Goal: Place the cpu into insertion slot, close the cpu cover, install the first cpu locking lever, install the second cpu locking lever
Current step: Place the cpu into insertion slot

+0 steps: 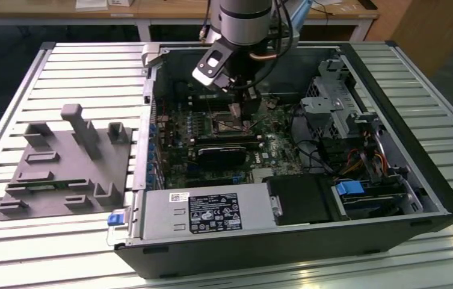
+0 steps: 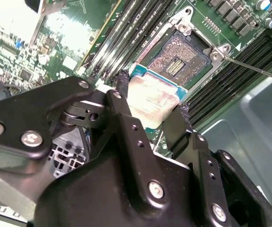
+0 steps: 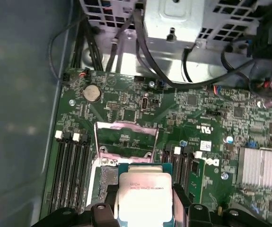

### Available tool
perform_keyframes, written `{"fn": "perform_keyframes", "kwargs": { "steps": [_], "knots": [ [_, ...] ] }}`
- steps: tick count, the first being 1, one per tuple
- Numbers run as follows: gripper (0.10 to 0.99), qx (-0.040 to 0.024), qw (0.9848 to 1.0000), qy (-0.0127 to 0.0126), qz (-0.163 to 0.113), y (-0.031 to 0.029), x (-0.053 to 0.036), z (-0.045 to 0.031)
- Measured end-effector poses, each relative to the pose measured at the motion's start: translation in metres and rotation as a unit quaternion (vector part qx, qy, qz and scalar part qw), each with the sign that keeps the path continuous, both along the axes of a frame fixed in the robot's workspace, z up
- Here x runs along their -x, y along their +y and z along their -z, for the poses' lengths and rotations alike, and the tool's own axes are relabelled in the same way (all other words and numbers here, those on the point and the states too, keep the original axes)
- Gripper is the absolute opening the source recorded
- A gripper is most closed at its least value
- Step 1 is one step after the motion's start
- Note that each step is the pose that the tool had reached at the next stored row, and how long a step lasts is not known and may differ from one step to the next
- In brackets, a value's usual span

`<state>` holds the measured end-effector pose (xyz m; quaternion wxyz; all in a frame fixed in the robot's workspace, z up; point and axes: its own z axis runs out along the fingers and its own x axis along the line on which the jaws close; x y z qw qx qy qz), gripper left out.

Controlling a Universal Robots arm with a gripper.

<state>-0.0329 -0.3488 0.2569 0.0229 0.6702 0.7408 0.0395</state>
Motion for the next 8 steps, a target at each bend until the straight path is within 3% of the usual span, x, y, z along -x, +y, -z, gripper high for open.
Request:
{"fn": "perform_keyframes", "kwargs": {
  "steps": [8],
  "knots": [
    [0.537,-0.0001,0.9999,-0.0001,0.015,0.0050,0.0069,0.0035]
  ]
}}
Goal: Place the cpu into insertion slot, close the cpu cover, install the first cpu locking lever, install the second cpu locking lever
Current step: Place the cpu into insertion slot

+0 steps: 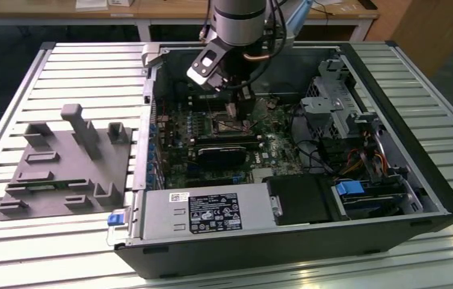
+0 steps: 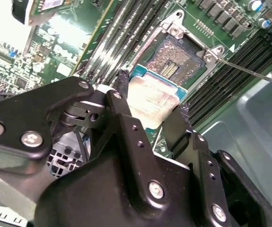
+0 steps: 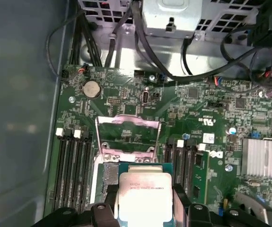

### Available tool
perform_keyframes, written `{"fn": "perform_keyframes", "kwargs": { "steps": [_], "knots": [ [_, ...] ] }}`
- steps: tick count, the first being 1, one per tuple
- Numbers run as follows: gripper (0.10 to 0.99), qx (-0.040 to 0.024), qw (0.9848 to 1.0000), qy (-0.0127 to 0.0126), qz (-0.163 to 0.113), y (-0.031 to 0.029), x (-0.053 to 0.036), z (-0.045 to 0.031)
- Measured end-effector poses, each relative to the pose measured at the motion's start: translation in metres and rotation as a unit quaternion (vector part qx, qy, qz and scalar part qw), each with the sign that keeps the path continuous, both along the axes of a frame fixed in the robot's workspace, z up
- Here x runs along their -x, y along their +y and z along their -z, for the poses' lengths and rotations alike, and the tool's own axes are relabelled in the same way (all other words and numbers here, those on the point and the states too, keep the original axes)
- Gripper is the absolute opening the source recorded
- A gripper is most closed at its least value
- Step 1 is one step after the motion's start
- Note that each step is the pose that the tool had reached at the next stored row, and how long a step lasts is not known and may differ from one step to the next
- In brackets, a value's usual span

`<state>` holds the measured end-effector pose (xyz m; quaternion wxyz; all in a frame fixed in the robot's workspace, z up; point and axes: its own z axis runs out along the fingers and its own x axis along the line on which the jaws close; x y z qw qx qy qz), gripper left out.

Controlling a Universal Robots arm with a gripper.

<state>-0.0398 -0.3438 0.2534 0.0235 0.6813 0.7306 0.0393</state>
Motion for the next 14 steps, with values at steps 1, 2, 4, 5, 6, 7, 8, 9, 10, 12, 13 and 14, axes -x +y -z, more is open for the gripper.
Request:
{"fn": "perform_keyframes", "kwargs": {
  "steps": [1,2,4,5,6,7,8,9,10,12,13,14],
  "knots": [
    [0.537,0.0000,1.0000,0.0000,0.000,0.0016,0.0006,0.0006],
    [0.537,0.0000,1.0000,0.0000,0.001,0.0032,0.0013,0.0014],
    [0.537,-0.0001,1.0000,0.0000,0.001,0.0050,0.0023,0.0032],
    [0.537,-0.0001,1.0000,-0.0001,0.001,0.0054,0.0027,0.0045],
    [0.537,-0.0001,1.0000,0.0000,0.001,0.0058,0.0030,0.0057],
    [0.537,-0.0001,1.0000,0.0000,0.001,0.0061,0.0033,0.0072],
    [0.537,-0.0001,1.0000,0.0000,0.001,0.0064,0.0036,0.0084],
    [0.537,0.0000,1.0000,0.0000,0.001,0.0066,0.0038,0.0095],
    [0.537,-0.0001,1.0000,0.0000,0.001,0.0069,0.0040,0.0105],
    [0.537,-0.0001,1.0000,0.0000,0.002,0.0075,0.0044,0.0123],
    [0.537,-0.0001,1.0000,0.0000,0.002,0.0078,0.0046,0.0132],
    [0.537,-0.0001,1.0000,0.0000,0.002,0.0083,0.0050,0.0141]
  ]
}}
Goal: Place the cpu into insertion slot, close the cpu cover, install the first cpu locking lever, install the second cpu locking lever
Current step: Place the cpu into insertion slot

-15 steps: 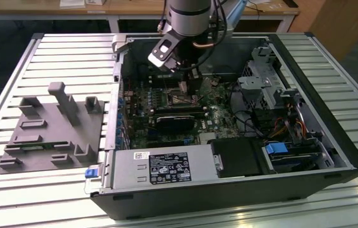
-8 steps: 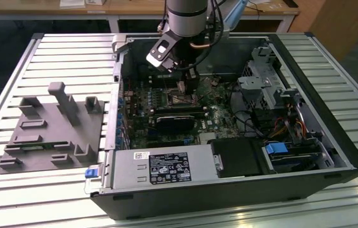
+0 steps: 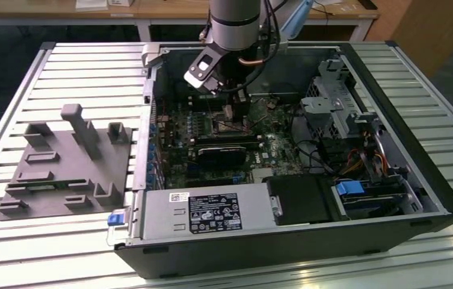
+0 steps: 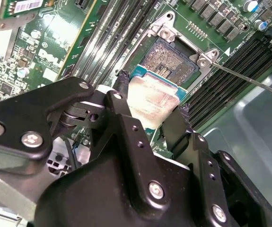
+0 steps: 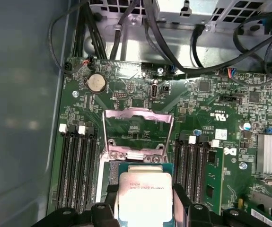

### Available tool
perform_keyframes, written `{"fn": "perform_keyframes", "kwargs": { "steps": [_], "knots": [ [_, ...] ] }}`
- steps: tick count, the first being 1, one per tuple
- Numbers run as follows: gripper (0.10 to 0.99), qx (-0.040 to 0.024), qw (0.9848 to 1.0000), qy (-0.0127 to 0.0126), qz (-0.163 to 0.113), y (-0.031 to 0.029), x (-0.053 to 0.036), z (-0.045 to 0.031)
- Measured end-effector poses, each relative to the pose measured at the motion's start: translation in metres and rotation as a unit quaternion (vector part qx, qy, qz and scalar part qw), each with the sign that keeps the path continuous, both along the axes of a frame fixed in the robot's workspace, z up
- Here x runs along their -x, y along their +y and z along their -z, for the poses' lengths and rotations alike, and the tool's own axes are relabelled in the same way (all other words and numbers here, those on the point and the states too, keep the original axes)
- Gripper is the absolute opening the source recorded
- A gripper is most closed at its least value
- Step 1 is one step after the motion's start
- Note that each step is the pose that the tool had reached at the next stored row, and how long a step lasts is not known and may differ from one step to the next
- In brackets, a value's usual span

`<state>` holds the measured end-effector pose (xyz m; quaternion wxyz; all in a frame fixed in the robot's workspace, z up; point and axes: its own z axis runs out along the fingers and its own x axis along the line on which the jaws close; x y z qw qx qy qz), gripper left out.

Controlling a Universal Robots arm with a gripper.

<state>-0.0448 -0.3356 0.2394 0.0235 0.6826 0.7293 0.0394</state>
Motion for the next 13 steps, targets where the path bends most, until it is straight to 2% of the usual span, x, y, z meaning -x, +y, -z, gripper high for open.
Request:
{"fn": "perform_keyframes", "kwargs": {
  "steps": [6,13],
  "knots": [
    [0.537,-0.0022,1.0000,0.0000,0.000,0.0027,0.0030,0.0050],
    [0.537,-0.0036,1.0000,0.0000,0.002,0.0030,0.0047,0.0116]
  ]
}}
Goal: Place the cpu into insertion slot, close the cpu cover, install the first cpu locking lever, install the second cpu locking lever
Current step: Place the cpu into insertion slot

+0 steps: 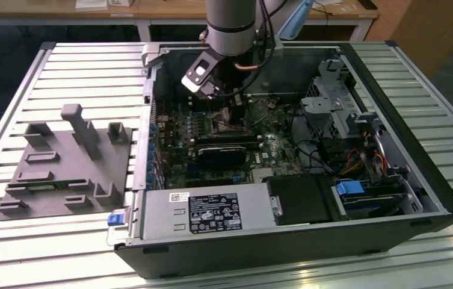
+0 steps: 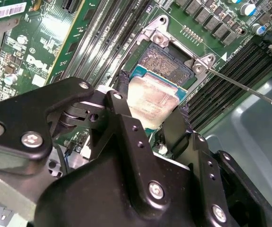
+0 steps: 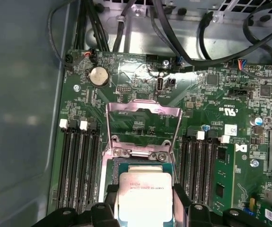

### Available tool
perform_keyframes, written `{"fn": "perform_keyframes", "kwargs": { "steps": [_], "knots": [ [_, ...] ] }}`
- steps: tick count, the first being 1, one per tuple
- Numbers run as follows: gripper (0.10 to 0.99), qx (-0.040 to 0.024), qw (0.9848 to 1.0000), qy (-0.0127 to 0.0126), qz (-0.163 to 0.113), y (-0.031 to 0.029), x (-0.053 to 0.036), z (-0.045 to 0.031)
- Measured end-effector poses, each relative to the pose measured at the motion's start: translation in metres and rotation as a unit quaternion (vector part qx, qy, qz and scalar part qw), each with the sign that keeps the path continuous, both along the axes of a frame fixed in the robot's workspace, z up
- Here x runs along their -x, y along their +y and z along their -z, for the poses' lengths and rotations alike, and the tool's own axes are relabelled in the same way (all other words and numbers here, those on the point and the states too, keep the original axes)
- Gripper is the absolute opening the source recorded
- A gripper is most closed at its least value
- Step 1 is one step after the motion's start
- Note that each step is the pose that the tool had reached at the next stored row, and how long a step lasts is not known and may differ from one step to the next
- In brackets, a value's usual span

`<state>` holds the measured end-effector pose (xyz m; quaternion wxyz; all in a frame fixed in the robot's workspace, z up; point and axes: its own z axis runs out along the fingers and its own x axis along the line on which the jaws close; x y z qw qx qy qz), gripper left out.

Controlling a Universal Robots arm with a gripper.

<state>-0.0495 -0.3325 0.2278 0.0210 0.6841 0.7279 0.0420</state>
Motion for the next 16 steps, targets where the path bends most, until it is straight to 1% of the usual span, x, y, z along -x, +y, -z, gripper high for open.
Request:
{"fn": "perform_keyframes", "kwargs": {
  "steps": [7,16],
  "knots": [
    [0.537,0.0000,1.0000,0.0000,0.007,0.0000,0.0005,0.0056],
    [0.537,-0.0006,0.9997,0.0000,0.024,0.0007,0.0024,0.0113]
  ]
}}
